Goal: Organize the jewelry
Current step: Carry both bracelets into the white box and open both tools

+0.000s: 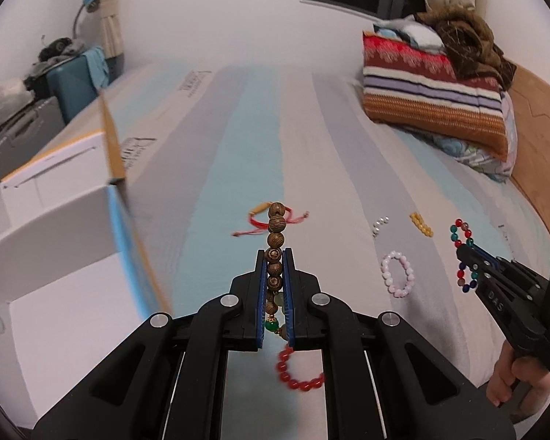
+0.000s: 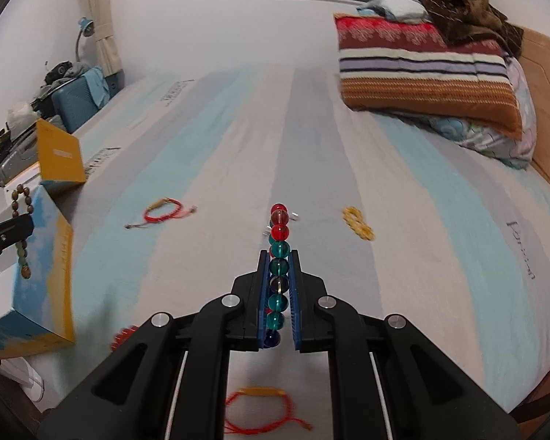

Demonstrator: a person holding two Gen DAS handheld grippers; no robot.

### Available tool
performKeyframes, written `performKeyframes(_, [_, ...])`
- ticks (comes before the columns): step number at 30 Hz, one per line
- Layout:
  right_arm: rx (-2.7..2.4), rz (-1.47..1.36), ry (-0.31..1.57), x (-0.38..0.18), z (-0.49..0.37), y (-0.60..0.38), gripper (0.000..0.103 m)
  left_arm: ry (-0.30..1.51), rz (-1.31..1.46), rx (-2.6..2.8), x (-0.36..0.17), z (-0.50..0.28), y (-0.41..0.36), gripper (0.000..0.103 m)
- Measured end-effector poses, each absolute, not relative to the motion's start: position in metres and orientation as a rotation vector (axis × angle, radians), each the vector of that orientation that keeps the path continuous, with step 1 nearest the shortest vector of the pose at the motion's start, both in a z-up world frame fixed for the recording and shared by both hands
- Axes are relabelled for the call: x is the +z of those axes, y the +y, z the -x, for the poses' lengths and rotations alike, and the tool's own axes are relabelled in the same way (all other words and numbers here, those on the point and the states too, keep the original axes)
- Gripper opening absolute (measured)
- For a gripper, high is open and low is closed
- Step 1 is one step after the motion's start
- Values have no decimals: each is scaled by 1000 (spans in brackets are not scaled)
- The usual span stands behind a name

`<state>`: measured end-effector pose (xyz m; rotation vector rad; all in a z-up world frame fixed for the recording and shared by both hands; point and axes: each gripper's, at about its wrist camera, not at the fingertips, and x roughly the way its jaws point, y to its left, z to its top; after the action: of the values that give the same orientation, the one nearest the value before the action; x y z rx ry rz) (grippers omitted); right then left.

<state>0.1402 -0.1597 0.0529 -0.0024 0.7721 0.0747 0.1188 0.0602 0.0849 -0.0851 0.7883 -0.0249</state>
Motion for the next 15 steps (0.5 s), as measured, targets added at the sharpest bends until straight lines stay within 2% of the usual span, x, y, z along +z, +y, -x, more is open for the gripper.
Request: performKeyframes(15, [244, 88, 758, 81, -133, -29, 9, 747, 135, 159, 121, -60, 170, 7])
